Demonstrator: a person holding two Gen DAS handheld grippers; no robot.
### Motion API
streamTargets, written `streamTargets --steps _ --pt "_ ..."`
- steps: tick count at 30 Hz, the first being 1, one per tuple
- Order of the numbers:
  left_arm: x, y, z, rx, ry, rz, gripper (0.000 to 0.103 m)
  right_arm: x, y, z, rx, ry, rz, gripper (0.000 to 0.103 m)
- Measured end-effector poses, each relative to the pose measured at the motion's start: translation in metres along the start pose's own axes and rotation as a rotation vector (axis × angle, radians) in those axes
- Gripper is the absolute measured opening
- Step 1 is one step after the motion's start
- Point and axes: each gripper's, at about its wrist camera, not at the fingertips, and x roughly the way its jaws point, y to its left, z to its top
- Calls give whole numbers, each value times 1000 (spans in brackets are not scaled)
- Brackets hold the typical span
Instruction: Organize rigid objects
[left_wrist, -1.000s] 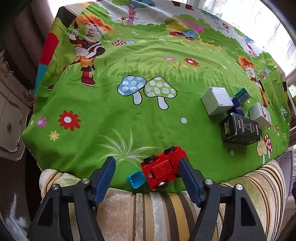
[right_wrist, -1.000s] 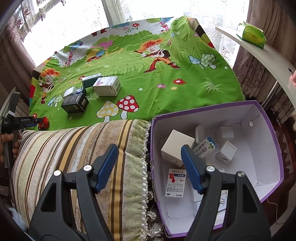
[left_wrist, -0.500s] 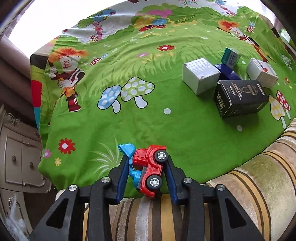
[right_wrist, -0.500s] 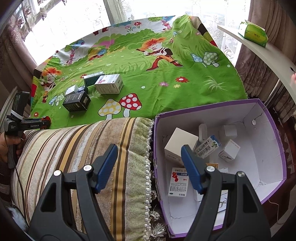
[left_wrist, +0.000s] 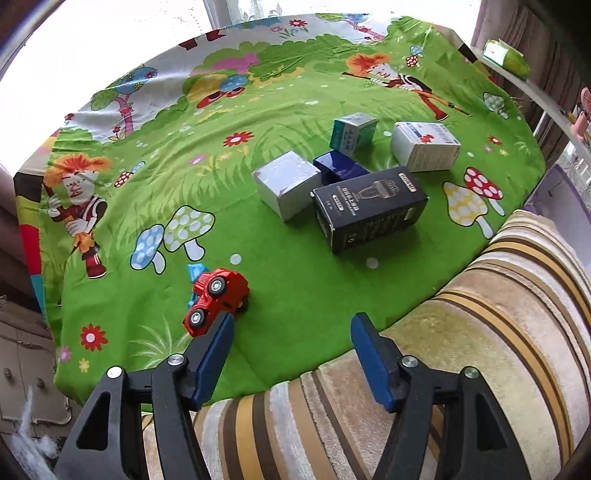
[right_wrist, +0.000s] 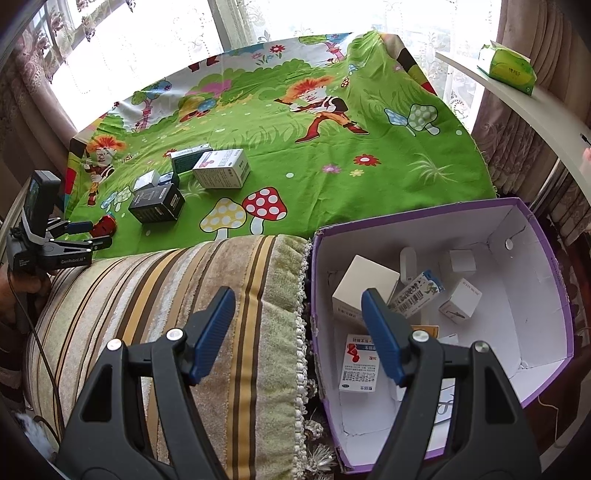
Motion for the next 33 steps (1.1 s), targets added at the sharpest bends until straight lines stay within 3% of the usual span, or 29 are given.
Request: streamTargets --steps 6,12,15,17,26,33 --pt "-17 6 -20 -94 -31 -123 66 1 3 -1 -6 4 3 74" --pt "-21 68 -28 -380 -99 -216 65 4 5 0 -8 12 8 74" --pt "-5 102 -32 -575 -75 -272 49 4 12 -1 -29 14 16 74" --pt "7 117 -31 -643 -55 -269 42 5 15 -1 -35 16 18 74" --pt "32 119 -12 -622 2 -177 41 7 17 -1 -40 25 19 74" --pt "23 97 -11 -509 6 -147 41 7 18 -2 -39 24 26 74"
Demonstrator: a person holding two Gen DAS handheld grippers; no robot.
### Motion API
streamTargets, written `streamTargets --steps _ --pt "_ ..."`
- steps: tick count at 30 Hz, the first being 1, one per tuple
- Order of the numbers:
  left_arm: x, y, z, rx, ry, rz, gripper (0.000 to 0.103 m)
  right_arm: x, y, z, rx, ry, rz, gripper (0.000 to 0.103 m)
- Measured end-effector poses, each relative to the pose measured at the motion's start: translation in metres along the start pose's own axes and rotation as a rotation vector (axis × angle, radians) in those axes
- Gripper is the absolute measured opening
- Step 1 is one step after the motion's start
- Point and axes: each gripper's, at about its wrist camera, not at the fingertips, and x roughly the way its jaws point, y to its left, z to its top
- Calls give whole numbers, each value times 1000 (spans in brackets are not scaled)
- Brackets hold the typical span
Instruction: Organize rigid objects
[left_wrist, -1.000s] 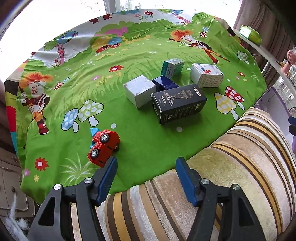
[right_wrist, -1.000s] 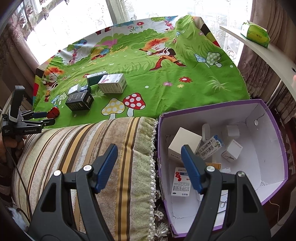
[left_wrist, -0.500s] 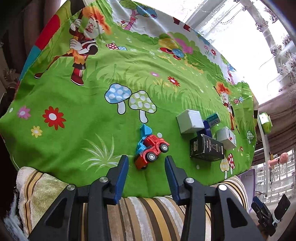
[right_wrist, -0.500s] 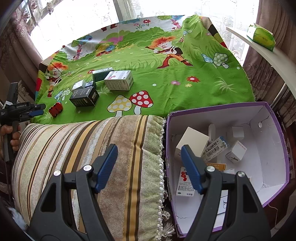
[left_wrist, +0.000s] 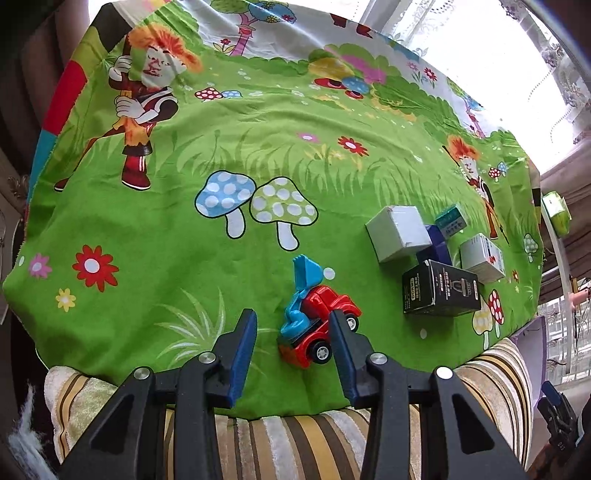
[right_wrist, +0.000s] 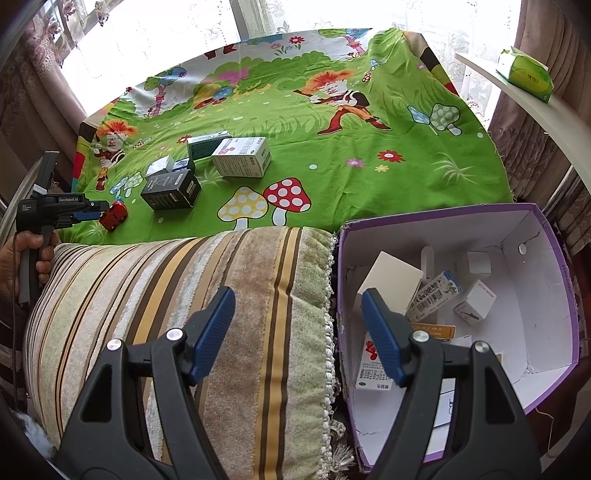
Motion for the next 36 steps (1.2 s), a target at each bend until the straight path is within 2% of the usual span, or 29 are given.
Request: streamTargets --steps 6,12,15,20,22,24,28,30,33,36 --pt "5 -20 -18 81 54 12 42 -1 2 0 -7 -2 3 74" --pt "-2 -31 -22 143 28 10 42 -1 3 0 -10 -2 0 74" --pt "-5 -42 -23 214 13 9 42 0 5 2 -13 4 3 74" --pt "-13 -68 -23 396 -64 76 42 2 11 6 -29 5 16 74" --pt "-10 -74 -20 443 -69 97 42 3 15 8 -35 5 19 74" --pt "-7 -74 -18 459 -59 104 42 3 21 11 -49 3 20 74" --pt "-2 -74 -17 473 -39 64 25 5 34 19 -76 0 34 74" --pt "-3 -74 -17 472 -43 51 21 9 41 25 -86 4 43 74" --pt "-6 -71 -18 451 -55 37 20 16 57 33 -107 10 65 74" --pt "-12 -67 -18 405 -76 13 18 25 73 41 -123 19 78 84"
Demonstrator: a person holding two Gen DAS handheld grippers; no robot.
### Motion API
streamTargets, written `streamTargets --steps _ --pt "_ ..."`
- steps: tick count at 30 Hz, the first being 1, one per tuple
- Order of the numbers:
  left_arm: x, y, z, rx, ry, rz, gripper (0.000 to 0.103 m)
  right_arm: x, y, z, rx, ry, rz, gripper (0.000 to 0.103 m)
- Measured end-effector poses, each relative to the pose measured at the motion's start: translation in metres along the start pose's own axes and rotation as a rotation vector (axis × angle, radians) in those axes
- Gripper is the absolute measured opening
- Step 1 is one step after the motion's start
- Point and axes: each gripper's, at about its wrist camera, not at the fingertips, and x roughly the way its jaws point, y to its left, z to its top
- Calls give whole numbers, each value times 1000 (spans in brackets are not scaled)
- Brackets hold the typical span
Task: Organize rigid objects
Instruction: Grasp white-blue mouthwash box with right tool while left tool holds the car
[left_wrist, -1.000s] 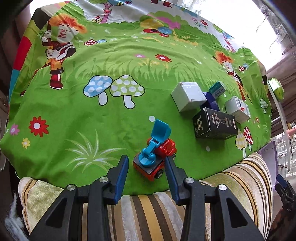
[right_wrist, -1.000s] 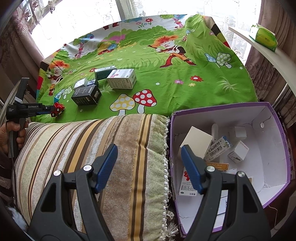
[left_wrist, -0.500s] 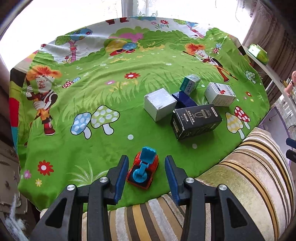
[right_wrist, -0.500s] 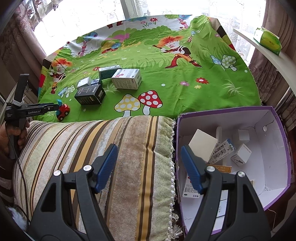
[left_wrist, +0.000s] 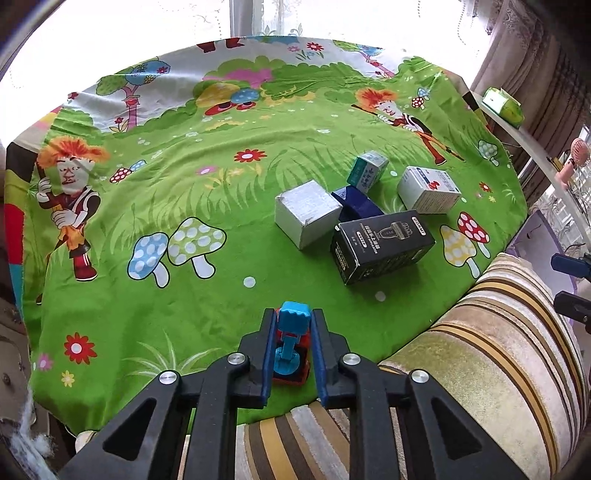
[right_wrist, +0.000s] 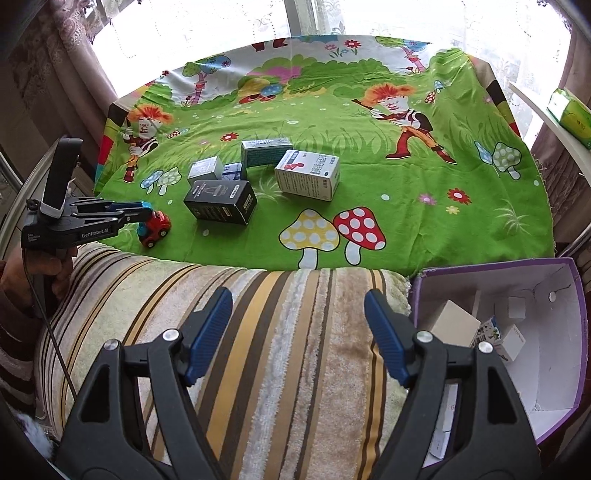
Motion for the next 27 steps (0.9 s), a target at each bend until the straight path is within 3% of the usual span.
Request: streamTargets --steps 10,18,27 --pt "-23 6 -10 -100 -99 24 18 46 43 34 -24 76 43 92" --pt "-32 14 -16 -147 -155 7 18 68 36 90 43 45 30 92" --pt "-40 13 -18 -149 -192 -16 18 114 39 136 -241 24 46 96"
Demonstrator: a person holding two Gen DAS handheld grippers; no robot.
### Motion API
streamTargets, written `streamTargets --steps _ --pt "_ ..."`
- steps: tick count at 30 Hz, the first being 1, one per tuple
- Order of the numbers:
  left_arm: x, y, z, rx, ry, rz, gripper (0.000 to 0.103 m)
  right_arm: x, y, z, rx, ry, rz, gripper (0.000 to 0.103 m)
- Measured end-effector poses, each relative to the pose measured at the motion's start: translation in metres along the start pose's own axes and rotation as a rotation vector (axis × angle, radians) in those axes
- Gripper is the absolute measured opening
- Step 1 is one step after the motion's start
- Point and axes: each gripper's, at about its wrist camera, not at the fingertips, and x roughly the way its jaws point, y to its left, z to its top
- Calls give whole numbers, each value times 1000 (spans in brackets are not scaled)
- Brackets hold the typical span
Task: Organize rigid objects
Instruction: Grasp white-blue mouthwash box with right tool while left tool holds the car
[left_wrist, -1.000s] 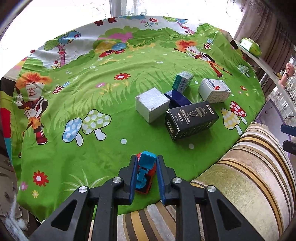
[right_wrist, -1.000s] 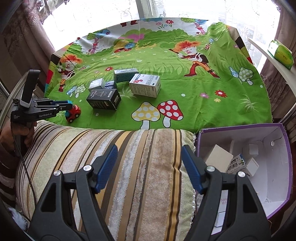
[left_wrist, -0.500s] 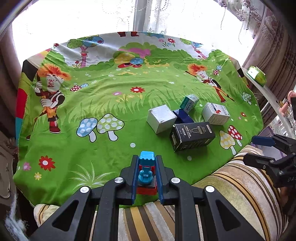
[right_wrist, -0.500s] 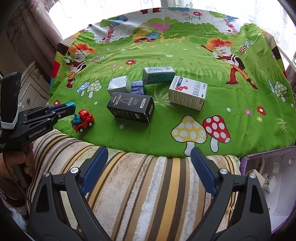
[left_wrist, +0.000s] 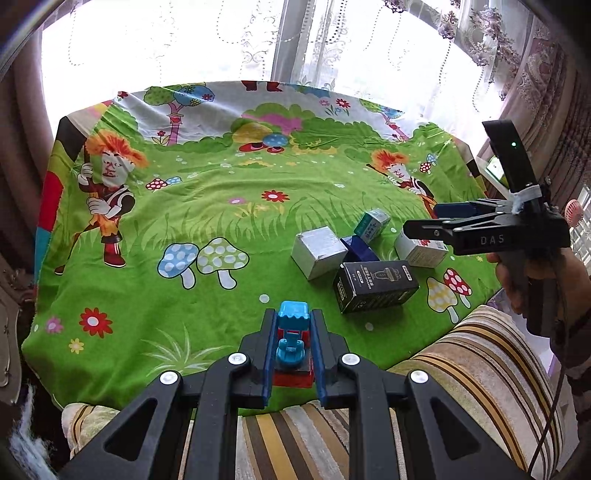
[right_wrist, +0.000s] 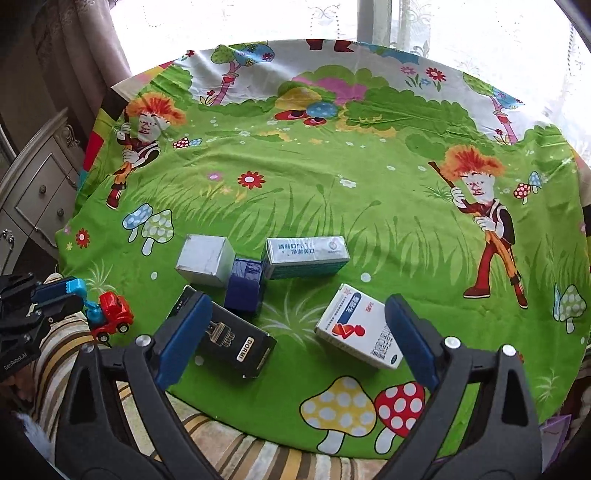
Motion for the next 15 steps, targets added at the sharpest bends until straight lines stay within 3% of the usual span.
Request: streamTargets --steps 5,15 --pt "2 -3 0 7 5 -7 18 21 -7 10 -11 5 71 97" --pt "5 -3 1 2 13 -16 18 55 -14 24 -73 65 98 97"
